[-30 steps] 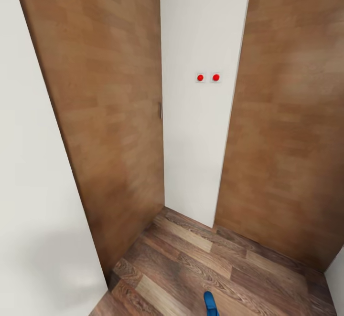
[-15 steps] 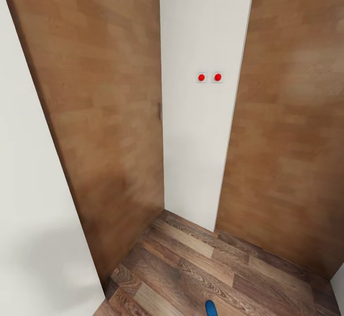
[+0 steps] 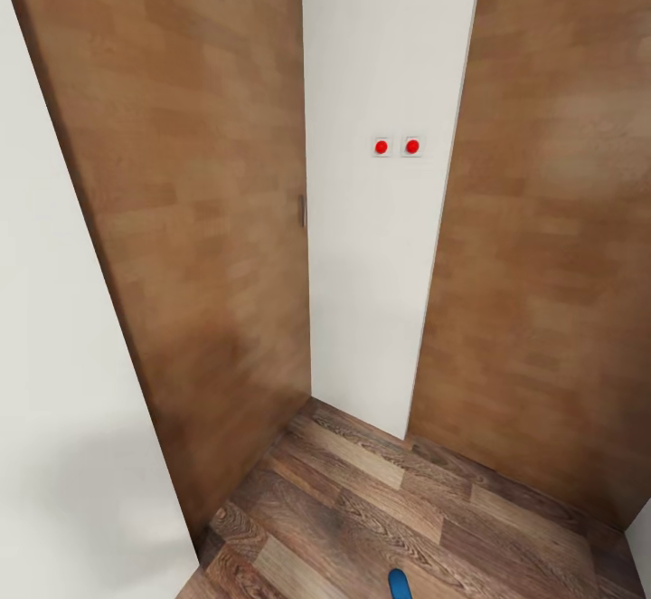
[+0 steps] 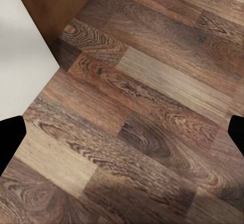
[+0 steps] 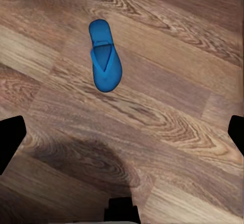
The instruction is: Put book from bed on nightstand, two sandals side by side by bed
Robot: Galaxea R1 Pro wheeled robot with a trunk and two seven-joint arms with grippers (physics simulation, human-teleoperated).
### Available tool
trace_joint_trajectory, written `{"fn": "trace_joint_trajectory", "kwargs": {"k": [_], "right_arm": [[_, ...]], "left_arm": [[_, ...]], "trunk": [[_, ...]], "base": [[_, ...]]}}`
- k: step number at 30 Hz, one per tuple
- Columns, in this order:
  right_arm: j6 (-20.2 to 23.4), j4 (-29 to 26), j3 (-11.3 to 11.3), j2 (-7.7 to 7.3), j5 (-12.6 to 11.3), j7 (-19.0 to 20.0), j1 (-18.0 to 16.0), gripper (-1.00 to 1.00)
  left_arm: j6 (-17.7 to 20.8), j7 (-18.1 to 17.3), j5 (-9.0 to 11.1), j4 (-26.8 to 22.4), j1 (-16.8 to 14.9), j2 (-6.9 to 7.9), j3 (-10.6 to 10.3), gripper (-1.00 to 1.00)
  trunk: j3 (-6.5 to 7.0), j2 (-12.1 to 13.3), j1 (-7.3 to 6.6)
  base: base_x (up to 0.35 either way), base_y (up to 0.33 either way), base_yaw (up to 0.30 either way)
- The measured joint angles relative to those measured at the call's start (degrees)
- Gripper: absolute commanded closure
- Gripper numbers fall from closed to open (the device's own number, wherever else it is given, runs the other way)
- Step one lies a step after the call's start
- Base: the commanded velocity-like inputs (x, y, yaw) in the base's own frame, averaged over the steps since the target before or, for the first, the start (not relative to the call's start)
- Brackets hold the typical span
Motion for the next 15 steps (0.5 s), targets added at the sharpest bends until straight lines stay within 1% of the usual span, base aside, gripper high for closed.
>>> {"fn": "trace_joint_trajectory", "kwargs": {"k": [1, 2, 3, 5, 6, 8, 9, 11, 12, 14, 15], "right_arm": [[1.2, -0.8, 0.0, 0.0, 0.0, 0.0, -0.7, -1.0], [4.4, -2.3, 0.0, -0.01, 0.0, 0.0, -2.4, -1.0], [6.3, -2.9, 0.0, -0.01, -0.1, 0.0, -3.6, -1.0], [15.6, -4.3, 0.0, -0.05, -0.2, 0.1, -8.7, -1.0], [18.0, -4.5, 0.0, -0.04, -0.1, 0.1, -9.9, -1.0], [25.4, -5.2, 0.0, -0.06, 0.0, 0.1, -14.5, -1.0], [26.7, -5.4, 0.0, -0.09, 0.0, 0.2, -15.5, -1.0], [30.3, -7.3, 0.0, -0.16, 0.1, 0.4, -19.7, -1.0], [31.9, -8.4, 0.0, -0.16, 0.1, 0.4, -21.2, -1.0], [36.0, -10.4, 0.0, -0.13, 0.2, 0.4, -22.7, -1.0], [37.4, -11.0, 0.0, -0.12, 0.2, 0.4, -22.9, -1.0]], "left_arm": [[0.0, 0.0, 0.0, 0.0, 0.0, -0.01, 0.0, -1.0], [0.0, 0.0, 0.0, 0.0, 0.0, -0.01, 0.0, -1.0], [0.0, -0.1, 0.0, 0.0, 0.0, -0.02, 0.0, -1.0], [-0.1, -0.1, 0.0, 0.0, 0.0, -0.04, 0.0, -1.0], [-0.1, -0.1, 0.0, 0.0, 0.0, -0.05, 0.0, -1.0], [-0.2, -0.2, 0.0, 0.0, 0.0, -0.05, 0.0, -1.0], [-0.2, -0.2, 0.0, 0.0, 0.0, -0.05, 0.0, -1.0], [-0.3, -0.2, 0.0, 0.0, 0.0, -0.06, 0.0, -1.0], [-0.3, -0.2, 0.0, 0.0, 0.0, -0.06, -0.1, -1.0], [-0.3, -0.2, 0.0, 0.0, 0.0, -0.06, -0.1, -1.0], [-0.3, -0.2, 0.0, 0.0, 0.0, -0.06, -0.1, -1.0]], "trunk": [[0.0, 0.0, 0.0], [0.01, 0.0, 0.0], [0.0, 0.0, 0.0], [0.01, 0.0, 0.0], [0.0, 0.0, 0.0], [0.01, 0.0, 0.0], [0.0, 0.0, 0.0], [0.01, 0.0, 0.0], [0.01, 0.0, 0.0], [0.0, 0.0, 0.0], [0.0, 0.0, 0.0]], "base": [[0.0, 0.0, 0.0], [0.0, 0.0, 0.0], [0.0, 0.0, 0.0], [0.0, 0.0, 0.0], [0.0, 0.0, 0.0], [0.0, 0.0, 0.0], [0.0, 0.0, 0.0], [0.0, 0.0, 0.0], [0.0, 0.0, 0.0], [0.0, 0.0, 0.0], [0.0, 0.0, 0.0]]}}
